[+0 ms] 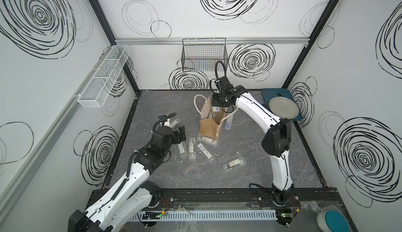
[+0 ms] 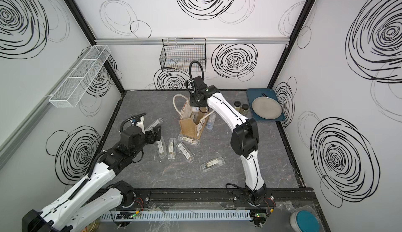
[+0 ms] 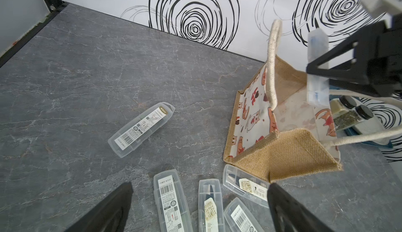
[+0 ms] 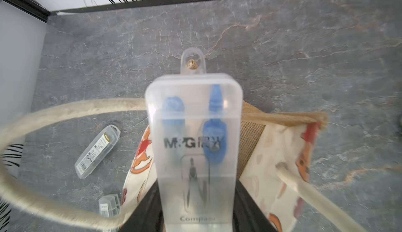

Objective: Put the compass set into the canvas bag
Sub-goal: Place the compass set in the canvas bag.

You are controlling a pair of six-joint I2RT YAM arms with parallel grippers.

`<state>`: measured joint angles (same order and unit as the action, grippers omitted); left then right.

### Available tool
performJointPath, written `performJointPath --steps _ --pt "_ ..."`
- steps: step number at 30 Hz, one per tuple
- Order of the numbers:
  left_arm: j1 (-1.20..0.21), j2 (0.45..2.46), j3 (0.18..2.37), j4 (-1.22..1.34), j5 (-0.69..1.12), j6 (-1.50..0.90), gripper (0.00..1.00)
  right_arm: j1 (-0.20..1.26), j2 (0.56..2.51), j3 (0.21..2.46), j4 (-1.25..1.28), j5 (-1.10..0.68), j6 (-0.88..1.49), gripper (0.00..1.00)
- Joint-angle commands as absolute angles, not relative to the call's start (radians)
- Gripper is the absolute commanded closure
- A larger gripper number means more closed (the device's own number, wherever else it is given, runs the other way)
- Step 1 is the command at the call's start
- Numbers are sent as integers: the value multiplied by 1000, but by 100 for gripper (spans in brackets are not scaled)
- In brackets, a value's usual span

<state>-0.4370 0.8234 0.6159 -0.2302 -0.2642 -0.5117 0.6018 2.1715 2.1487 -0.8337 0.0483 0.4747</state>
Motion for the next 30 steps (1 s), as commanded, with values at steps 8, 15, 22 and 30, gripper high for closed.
performJointPath --steps 8,15,22,30 --pt "-443 834 644 -243 -292 -506 1 618 2301 2202 -975 -5 565 49" --pt "-451 843 640 -231 -290 -509 1 620 2263 2013 -854 21 654 48" --pt "-452 815 629 -247 -304 -505 1 617 2256 2010 -841 17 659 41" --pt "-454 809 630 -253 -305 -508 1 624 2181 2096 -895 34 596 24"
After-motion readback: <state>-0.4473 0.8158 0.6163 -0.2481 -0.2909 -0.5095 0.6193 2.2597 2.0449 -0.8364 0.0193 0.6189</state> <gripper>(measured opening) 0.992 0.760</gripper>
